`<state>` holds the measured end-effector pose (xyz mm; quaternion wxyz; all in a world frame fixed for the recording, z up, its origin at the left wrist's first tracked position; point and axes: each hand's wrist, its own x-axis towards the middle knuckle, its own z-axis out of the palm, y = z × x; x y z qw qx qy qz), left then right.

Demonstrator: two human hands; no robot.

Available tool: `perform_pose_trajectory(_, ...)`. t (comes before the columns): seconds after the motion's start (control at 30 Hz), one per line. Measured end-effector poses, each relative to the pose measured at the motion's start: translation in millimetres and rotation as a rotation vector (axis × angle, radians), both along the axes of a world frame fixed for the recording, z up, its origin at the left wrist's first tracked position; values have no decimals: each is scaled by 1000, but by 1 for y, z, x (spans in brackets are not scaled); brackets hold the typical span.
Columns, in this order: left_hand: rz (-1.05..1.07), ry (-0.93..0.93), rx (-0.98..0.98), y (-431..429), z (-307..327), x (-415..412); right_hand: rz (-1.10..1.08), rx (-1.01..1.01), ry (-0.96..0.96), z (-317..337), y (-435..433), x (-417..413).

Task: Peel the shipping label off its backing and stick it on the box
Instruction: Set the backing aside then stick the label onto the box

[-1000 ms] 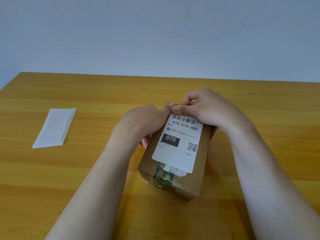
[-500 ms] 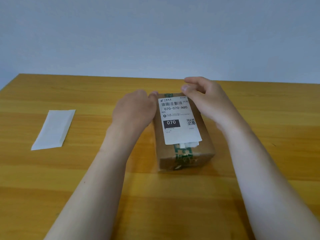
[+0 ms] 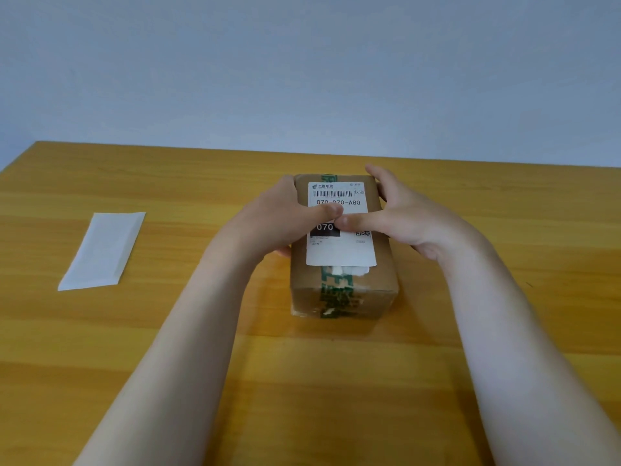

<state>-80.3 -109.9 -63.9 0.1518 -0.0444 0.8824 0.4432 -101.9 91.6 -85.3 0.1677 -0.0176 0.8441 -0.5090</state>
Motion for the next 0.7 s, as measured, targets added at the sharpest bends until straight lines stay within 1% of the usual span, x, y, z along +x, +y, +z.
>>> perform_pose_trajectory(0.1,-6,-16,49,-2,-3,-2,-11,-2,9,-2,1,-1)
perform_pose_trajectory(0.2,14,-13,68,0,-7,-2,-54,-49,49,-4,1,-1)
perform_pose_trajectory(0.27,49,26,46,1,-11,-4,-102,-84,83,-6,-1,-2)
perform_pose_trajectory(0.43,95,92,7,3,-13,-4,-200,-95,138,-13,-3,-4)
perform_pose_trajectory(0.53,124,106,-10,3,-12,-4,-220,-64,152,-12,-6,-2)
perform_pose_trajectory(0.7,160,176,-120,4,-14,-5,-257,-21,193,-13,-10,-2)
